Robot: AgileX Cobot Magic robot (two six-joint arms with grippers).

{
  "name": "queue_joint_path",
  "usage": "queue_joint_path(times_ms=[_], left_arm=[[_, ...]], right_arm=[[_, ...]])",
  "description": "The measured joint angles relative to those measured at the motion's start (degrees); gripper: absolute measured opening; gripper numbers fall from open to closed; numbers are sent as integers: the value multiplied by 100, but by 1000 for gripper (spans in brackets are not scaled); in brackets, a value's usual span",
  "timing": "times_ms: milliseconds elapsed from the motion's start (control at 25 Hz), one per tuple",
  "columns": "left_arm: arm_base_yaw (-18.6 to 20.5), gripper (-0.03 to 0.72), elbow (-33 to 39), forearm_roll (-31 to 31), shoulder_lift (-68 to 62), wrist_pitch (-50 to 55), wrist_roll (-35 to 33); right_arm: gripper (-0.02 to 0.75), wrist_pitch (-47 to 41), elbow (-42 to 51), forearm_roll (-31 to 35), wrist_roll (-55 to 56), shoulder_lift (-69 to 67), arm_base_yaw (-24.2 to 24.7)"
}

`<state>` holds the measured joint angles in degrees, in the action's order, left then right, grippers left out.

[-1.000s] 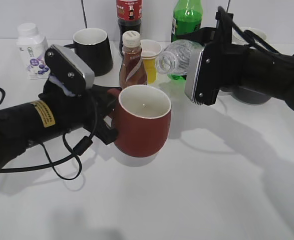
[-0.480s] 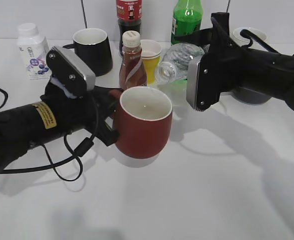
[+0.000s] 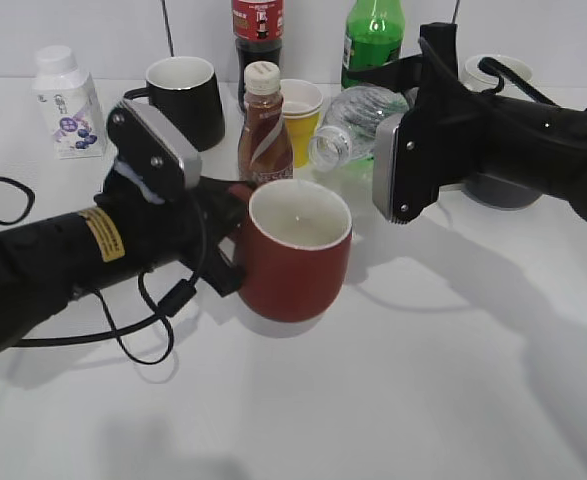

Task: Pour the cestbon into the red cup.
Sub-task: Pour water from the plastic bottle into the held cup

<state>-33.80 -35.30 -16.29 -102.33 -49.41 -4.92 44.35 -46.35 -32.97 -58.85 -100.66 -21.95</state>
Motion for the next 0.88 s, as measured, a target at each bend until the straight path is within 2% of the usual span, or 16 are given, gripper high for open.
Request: queue_joint_path(times_ms=[880], left_arm=[[0, 43, -5, -143, -57, -274, 0]], right_arm=[[468, 24, 0, -240, -516, 0, 0]])
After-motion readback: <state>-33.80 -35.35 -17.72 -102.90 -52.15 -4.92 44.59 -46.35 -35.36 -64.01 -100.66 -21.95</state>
